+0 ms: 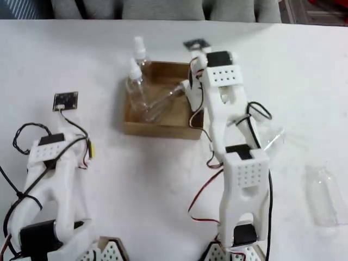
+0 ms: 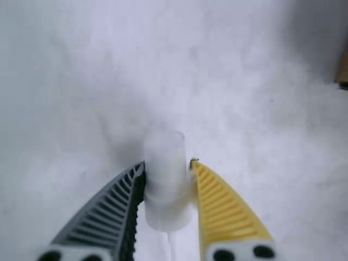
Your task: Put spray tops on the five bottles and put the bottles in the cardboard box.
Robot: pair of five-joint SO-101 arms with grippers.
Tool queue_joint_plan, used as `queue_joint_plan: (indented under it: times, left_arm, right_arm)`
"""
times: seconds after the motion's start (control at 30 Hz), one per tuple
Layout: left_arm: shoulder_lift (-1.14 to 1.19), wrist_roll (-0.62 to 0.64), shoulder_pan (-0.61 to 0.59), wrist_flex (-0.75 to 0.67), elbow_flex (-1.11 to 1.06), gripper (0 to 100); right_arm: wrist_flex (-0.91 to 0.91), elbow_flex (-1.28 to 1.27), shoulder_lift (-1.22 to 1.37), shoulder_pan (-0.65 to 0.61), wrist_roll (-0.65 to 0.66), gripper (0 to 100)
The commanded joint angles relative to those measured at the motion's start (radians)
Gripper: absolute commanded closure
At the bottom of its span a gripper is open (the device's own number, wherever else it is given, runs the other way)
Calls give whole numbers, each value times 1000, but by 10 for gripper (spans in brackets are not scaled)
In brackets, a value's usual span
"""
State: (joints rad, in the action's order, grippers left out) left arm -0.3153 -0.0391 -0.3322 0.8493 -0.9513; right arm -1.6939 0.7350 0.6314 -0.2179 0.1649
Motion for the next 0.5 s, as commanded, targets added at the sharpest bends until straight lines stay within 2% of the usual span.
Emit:
queue_joint_plan:
  times: [0.0,0.13,0.3,0.47]
  left_arm:
    - [-45,-12,8,-21,6,980]
    - [-45,-12,8,-21,6,980]
    - [-45,-12,8,-21,6,980]
    - [-45,-12,8,-21,6,980]
  right_arm:
    - [-31,8,-154,8,-140,826]
    - [-27,15,-228,-31,-307,826]
    - [28,18,-243,-148,-503,823]
    - [119,8,-242,-236,-608,821]
